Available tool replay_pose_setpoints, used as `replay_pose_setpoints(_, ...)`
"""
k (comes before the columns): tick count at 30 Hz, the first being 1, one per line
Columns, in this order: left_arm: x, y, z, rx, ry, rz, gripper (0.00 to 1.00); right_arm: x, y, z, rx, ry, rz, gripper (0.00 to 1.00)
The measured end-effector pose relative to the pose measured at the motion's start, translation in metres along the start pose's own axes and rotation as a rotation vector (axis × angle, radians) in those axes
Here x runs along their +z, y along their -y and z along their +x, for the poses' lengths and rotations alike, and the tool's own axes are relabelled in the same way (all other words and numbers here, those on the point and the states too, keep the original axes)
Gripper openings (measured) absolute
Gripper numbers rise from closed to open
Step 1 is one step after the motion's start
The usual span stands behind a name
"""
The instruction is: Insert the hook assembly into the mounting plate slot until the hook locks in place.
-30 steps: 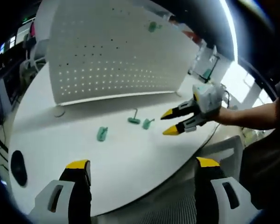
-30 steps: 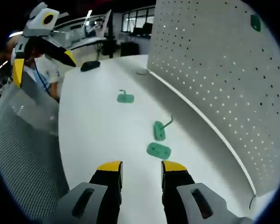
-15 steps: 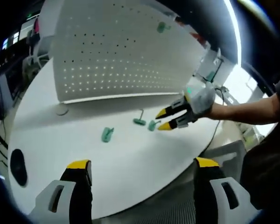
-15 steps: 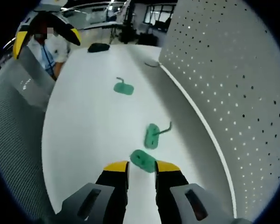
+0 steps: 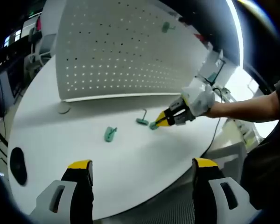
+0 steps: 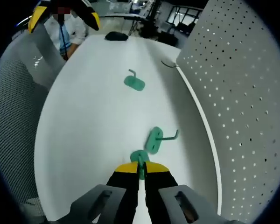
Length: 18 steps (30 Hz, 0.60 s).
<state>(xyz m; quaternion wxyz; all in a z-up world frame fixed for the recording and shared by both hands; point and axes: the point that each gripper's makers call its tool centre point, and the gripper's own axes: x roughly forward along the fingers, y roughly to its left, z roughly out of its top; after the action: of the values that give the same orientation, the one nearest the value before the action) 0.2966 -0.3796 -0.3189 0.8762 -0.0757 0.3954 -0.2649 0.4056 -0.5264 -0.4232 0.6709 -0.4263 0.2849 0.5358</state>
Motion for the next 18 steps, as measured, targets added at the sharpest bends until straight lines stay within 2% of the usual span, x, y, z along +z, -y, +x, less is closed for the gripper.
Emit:
replay_pose_setpoints(2,0.0,0.0,0.0,-0.001,-0.001,0.0,0.89,0.001,0.0,0.0,-0.001,-0.003,-0.013,0.01)
replay_pose_setpoints(5,0.001,0.001,0.001,-0.002,0.0,0.001,0.89,0.0,0.002,0.0,-0.007,-0.013,0.013,0.01)
replay_pose_setpoints(7,0.002,0.001,0.0,-0.002,0.002,0.004,0.89,-0.001,0.002,0.0,-0.014,-0.015,0.066,0.01)
replay_pose_setpoints(12,0.007,0.002,-0.002,0.0,0.014,0.011,0.89,0.006,0.008,-0.008,-0.057,0.031,0.192,0.0)
replay_pose_setpoints(16,0.011,0.004,-0.002,0.001,0.022,0.018,0.89,0.011,0.016,-0.014,-0.082,0.069,0.254,0.0)
replay_pose_setpoints(18,0.013,0.006,-0.003,0.0,0.027,0.024,0.89,0.017,0.024,-0.022,-0.106,0.111,0.316,0.0)
